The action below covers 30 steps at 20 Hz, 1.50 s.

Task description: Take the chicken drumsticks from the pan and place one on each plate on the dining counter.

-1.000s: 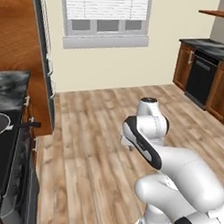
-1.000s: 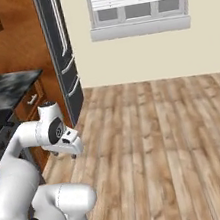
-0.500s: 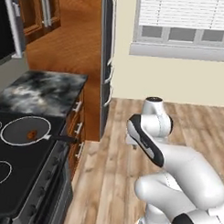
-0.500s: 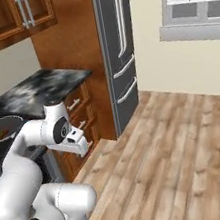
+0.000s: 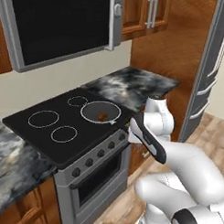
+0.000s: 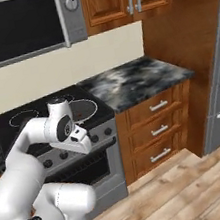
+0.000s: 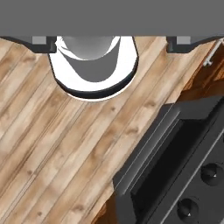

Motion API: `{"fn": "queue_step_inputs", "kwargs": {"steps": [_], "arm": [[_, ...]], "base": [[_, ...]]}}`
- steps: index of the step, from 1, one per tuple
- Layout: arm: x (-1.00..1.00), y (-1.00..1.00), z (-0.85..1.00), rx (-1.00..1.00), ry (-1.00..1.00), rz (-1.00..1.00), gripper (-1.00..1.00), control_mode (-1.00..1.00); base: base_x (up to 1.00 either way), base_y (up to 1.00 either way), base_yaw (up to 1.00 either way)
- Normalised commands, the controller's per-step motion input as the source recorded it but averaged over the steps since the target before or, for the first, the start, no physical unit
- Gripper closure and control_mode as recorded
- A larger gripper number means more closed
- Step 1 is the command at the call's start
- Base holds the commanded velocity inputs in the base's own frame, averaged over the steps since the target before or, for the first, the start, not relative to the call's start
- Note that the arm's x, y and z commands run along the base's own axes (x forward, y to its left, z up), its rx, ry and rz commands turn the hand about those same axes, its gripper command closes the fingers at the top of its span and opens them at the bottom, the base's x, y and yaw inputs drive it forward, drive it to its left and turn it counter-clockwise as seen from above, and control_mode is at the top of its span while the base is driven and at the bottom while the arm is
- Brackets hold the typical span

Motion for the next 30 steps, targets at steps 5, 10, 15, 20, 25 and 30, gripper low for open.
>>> {"fn": "queue_step_inputs", "kwargs": {"steps": [5, 10, 15, 20, 25, 30], "arm": [[0.00, 0.00, 0.00, 0.00, 0.00, 0.00, -1.00, 1.00], [0.00, 0.00, 0.00, 0.00, 0.00, 0.00, -1.00, 1.00], [0.00, 0.00, 0.00, 0.00, 0.00, 0.00, -1.00, 1.00], [0.00, 0.00, 0.00, 0.00, 0.00, 0.00, -1.00, 1.00], [0.00, 0.00, 0.00, 0.00, 0.00, 0.00, -1.00, 1.00], [0.00, 0.00, 0.00, 0.00, 0.00, 0.00, -1.00, 1.00]], "base": [[0.34, 0.50, 0.33], [0.75, 0.02, 0.00], [0.48, 0.02, 0.00], [0.57, 0.00, 0.06], [0.63, 0.00, 0.09], [0.20, 0.00, 0.02]]}}
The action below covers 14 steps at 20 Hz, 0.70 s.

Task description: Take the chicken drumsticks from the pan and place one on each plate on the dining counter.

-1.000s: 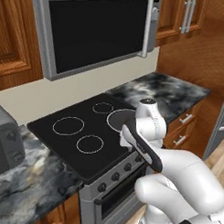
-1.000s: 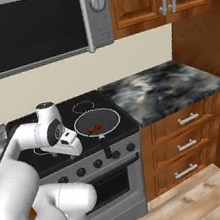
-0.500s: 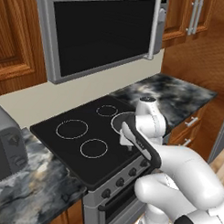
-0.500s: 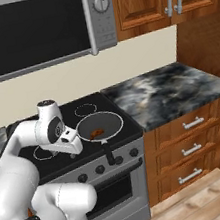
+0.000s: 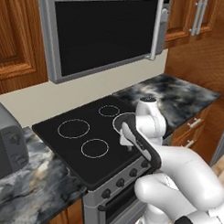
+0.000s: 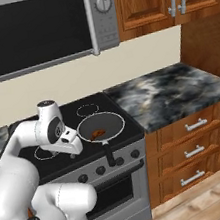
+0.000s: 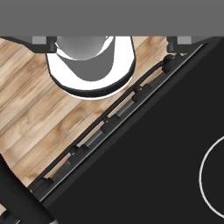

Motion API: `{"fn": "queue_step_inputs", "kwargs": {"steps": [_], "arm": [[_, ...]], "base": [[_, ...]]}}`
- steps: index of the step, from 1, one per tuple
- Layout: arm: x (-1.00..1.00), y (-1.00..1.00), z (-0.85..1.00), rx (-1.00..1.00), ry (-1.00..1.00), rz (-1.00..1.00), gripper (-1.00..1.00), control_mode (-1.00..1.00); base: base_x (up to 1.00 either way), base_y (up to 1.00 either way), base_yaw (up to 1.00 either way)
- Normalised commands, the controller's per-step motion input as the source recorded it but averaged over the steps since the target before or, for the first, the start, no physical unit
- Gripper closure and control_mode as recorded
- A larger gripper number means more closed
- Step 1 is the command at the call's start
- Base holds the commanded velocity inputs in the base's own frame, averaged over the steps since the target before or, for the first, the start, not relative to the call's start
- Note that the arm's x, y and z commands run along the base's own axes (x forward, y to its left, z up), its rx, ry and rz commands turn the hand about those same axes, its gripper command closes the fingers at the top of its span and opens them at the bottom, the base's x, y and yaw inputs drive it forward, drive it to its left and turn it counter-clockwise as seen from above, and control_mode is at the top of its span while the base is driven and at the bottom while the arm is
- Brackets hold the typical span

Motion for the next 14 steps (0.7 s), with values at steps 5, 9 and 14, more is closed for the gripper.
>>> {"fn": "queue_step_inputs", "kwargs": {"steps": [5, 9, 14], "arm": [[0.00, 0.00, 0.00, 0.00, 0.00, 0.00, -1.00, 1.00], [0.00, 0.00, 0.00, 0.00, 0.00, 0.00, -1.00, 1.00], [0.53, -0.13, 0.00, 0.00, 0.02, 0.01, -1.00, -1.00]], "base": [[0.00, 0.00, 0.00], [0.01, 0.00, 0.00], [0.07, -0.02, 0.00]]}}
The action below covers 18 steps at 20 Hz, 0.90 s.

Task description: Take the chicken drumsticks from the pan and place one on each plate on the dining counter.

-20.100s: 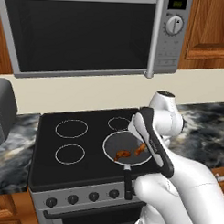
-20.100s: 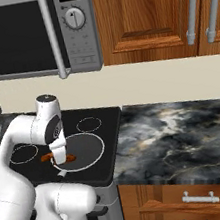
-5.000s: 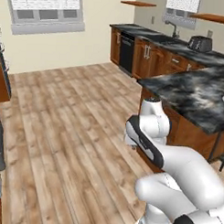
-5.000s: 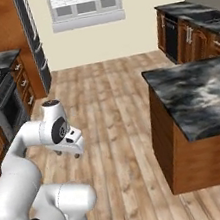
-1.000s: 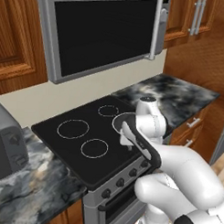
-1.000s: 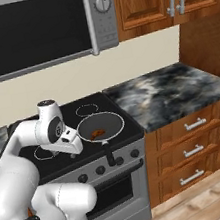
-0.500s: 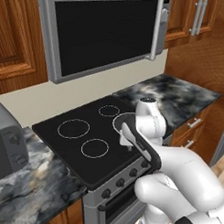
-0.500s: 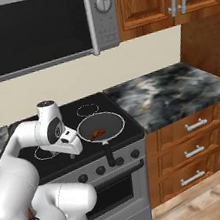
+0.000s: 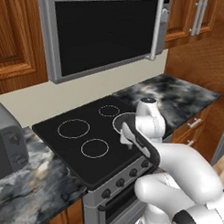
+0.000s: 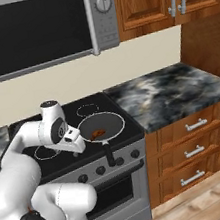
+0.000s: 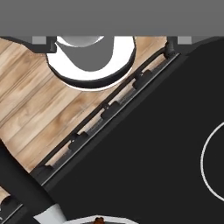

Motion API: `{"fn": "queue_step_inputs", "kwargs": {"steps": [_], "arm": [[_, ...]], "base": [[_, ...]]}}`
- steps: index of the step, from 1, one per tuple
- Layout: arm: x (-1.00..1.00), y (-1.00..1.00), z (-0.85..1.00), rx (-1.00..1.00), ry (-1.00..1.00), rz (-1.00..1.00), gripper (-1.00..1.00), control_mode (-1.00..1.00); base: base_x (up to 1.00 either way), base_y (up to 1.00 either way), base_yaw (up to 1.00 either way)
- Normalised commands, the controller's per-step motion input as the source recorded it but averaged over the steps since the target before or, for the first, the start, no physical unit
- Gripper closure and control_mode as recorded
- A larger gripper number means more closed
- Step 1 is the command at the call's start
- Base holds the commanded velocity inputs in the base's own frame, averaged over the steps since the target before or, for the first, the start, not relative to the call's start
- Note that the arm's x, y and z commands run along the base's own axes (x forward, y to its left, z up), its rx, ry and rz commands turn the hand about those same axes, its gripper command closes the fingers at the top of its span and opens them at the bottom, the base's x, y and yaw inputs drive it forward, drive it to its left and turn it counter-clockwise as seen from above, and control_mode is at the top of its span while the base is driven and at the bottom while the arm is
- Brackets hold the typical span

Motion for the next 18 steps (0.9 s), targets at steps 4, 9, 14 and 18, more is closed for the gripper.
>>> {"fn": "queue_step_inputs", "kwargs": {"steps": [4, 9, 14, 18], "arm": [[0.65, -0.10, 0.11, 0.00, 0.00, 0.08, -1.00, -1.00], [0.54, -0.04, 0.32, 0.00, 0.00, 0.10, -1.00, -1.00], [0.46, -0.24, 0.32, 0.00, 0.00, 0.00, -1.00, -1.00], [0.37, -0.33, 0.01, 0.00, 0.00, 0.00, -1.00, -1.00]], "base": [[0.00, 0.00, 0.00], [0.00, 0.00, 0.00], [0.00, 0.00, 0.00], [0.00, 0.00, 0.00]]}}
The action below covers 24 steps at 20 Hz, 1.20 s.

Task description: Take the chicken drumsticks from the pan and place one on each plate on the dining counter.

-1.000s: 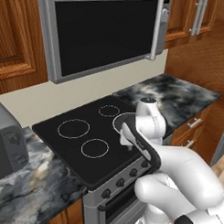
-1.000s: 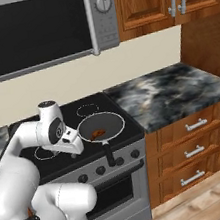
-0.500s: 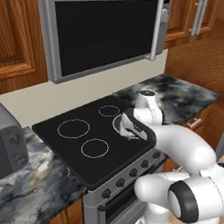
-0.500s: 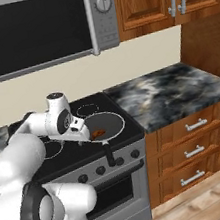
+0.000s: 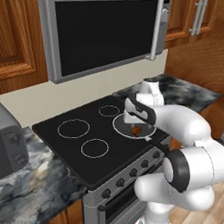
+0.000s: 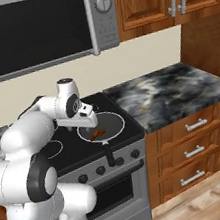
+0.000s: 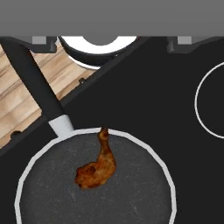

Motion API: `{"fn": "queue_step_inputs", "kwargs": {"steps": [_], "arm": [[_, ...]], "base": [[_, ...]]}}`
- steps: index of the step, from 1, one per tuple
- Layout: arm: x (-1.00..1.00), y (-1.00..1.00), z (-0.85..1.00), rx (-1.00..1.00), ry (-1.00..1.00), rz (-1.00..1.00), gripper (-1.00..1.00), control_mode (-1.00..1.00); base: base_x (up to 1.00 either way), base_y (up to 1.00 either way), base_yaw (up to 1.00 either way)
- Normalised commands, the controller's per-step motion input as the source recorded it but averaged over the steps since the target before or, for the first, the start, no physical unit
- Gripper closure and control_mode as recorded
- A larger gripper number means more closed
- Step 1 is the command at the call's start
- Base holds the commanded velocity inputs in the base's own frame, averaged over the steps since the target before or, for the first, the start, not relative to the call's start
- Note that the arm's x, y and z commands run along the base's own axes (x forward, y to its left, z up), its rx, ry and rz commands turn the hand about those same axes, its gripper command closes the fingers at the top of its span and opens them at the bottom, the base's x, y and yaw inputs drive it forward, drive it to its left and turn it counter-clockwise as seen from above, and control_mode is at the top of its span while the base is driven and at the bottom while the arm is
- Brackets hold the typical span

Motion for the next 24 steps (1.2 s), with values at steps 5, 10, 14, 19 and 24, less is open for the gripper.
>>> {"fn": "queue_step_inputs", "kwargs": {"steps": [5, 10, 14, 19, 24], "arm": [[0.10, -0.25, -0.26, 0.00, -0.14, 0.00, -1.00, -1.00], [0.37, -0.11, -0.20, 0.04, -0.07, 0.00, -1.00, -1.00], [0.33, -0.09, -0.21, 0.09, 0.00, 0.00, -1.00, -1.00], [0.20, 0.00, -0.21, 0.03, 0.00, 0.00, -1.00, -1.00], [0.31, 0.00, -0.23, 0.00, 0.00, 0.00, -1.00, -1.00]], "base": [[0.00, 0.00, 0.00], [0.00, 0.00, 0.00], [0.00, 0.00, 0.00], [0.00, 0.00, 0.00], [0.00, 0.00, 0.00]]}}
